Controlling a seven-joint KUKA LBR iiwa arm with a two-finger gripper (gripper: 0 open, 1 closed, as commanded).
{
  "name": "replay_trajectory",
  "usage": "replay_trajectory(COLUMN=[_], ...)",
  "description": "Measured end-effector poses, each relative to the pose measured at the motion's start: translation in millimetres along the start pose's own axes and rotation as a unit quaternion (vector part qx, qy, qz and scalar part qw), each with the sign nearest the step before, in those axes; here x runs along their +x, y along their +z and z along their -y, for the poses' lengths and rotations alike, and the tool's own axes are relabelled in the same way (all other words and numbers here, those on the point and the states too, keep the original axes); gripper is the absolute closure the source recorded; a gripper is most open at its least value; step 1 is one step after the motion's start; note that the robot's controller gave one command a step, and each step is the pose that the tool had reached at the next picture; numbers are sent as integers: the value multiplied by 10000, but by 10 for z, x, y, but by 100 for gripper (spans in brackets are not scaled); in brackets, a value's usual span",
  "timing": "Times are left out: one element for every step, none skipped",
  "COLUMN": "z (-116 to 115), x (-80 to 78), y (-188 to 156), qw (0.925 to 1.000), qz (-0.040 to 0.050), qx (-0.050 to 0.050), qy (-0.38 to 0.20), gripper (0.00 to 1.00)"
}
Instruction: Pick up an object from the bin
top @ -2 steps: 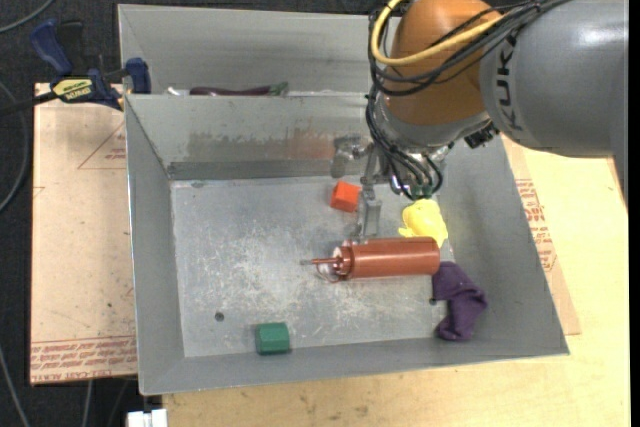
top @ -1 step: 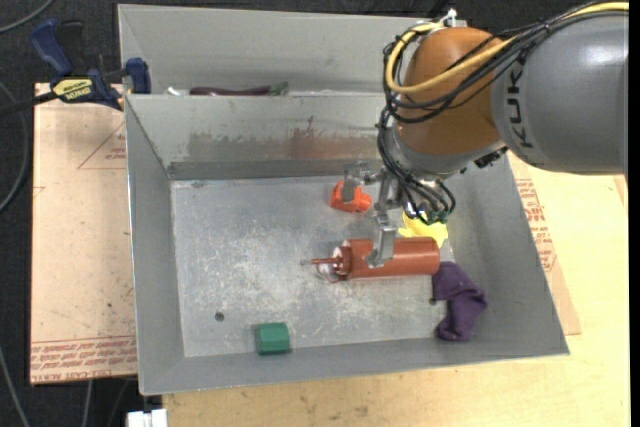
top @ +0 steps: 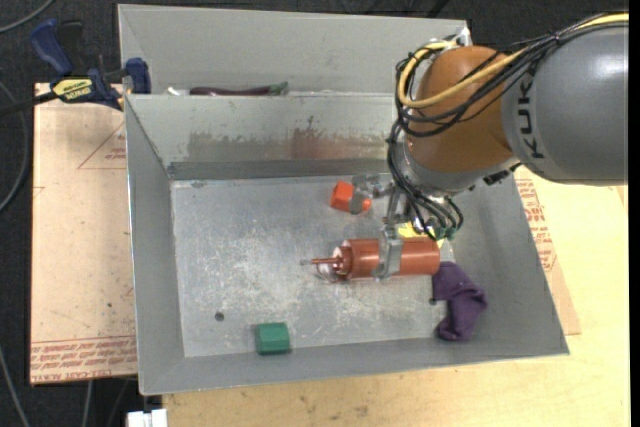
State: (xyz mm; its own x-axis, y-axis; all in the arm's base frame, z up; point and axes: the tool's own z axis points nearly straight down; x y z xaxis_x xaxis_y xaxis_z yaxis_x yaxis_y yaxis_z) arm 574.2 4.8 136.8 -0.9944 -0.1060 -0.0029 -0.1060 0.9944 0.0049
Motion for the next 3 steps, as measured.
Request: replay_trajectory(z=[117,118,216], x=[297,297,186], y=[541,541,-514], qw=[9983,9983,9977], qz=[-11,-11,4], qx=[25,24,21], qy=[-579,-578,-676], gripper=[100,100,100])
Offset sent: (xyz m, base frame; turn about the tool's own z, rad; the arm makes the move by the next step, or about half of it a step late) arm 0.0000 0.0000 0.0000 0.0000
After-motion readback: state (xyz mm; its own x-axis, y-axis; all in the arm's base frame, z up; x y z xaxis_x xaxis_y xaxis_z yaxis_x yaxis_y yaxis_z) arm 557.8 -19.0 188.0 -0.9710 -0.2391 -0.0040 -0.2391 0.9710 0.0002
